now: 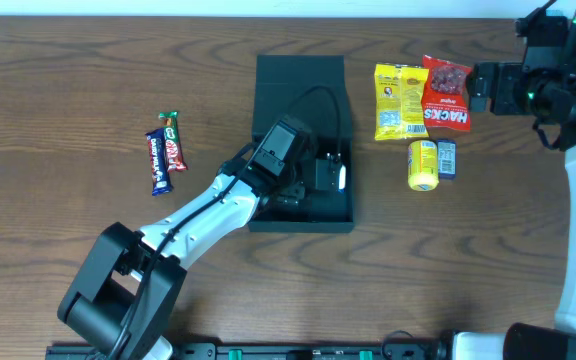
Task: Pack container
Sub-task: 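Carry the Oreo pack with the left gripper into the black box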
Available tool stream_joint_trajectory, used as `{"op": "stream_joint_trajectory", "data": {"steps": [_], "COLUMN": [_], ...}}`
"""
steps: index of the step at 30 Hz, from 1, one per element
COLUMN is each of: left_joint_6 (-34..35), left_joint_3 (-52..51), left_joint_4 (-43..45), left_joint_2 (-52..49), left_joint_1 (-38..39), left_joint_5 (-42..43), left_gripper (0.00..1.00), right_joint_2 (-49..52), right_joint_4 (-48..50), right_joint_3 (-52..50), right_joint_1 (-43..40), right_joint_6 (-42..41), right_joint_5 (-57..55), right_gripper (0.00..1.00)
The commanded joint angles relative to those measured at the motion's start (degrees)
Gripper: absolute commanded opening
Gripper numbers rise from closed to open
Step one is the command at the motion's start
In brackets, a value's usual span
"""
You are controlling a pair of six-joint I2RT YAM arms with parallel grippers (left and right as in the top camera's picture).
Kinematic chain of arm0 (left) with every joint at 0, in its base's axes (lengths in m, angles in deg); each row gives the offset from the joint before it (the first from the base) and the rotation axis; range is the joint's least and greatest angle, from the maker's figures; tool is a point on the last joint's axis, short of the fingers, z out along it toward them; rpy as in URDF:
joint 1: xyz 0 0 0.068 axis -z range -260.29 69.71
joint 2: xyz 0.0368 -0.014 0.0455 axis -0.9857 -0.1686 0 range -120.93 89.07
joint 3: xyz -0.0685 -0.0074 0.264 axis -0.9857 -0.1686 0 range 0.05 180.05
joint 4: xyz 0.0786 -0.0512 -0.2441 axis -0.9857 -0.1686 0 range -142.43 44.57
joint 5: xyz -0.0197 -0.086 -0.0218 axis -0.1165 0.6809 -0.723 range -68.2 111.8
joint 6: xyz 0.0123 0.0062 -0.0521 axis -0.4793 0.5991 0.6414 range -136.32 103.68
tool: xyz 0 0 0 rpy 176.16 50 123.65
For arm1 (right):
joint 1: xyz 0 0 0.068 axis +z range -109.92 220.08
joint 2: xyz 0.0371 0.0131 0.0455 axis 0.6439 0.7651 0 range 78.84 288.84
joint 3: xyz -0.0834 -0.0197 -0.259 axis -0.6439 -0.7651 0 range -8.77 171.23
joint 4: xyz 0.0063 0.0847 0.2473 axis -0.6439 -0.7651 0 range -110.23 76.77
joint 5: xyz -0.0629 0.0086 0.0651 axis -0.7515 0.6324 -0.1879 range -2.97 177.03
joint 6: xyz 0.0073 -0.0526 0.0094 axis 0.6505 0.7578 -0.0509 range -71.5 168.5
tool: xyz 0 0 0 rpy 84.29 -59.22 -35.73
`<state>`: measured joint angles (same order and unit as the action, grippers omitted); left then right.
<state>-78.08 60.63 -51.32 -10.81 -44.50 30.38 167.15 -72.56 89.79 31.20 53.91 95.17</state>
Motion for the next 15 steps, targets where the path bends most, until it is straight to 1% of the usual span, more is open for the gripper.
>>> {"op": "stream_joint_trajectory", "data": {"steps": [1,2,3,4,10,11,12,15], "left_joint_6": [10.91,12.41,14.08,15.02,21.84,23.96,28.79,51.63], "left_joint_3": [1.84,1.84,1.84,1.84,1.84,1.84,1.84,1.84], "left_joint_4": [0.11,0.09,0.09,0.02,-2.95,-3.34,-3.26,-2.38], "left_joint_2": [-0.13,-0.13,-0.13,-0.13,-0.13,-0.13,-0.13,-0.13], "left_joint_1": [-0.11,-0.11,-0.11,-0.11,0.46,0.61,0.66,0.50], "left_joint_5": [-0.17,-0.17,-0.17,-0.17,0.00,0.00,-0.09,-0.24], "left_gripper": [0.66,0.48,0.13,0.06,0.06,0.06,0.05,0.06], "right_joint_2": [-1.09,-1.09,-1.09,-1.09,-1.09,-1.09,-1.09,-1.09], "right_joint_4": [-0.44,-0.44,-0.42,-0.42,-0.35,-0.35,-0.35,-0.37], "right_joint_3": [-0.11,-0.11,-0.11,-0.11,-0.11,-0.11,-0.11,-0.11], "right_joint_1": [-0.46,-0.46,-0.46,-0.46,-0.46,-0.46,-0.46,-0.46], "right_joint_6": [-0.68,-0.68,-0.68,-0.68,-0.68,-0.68,-0.68,-0.68], "right_joint_5": [0.31,0.31,0.31,0.31,0.31,0.31,0.31,0.31], "right_gripper": [0.99,0.99,0.99,0.99,0.99,0.99,0.99,0.99]}}
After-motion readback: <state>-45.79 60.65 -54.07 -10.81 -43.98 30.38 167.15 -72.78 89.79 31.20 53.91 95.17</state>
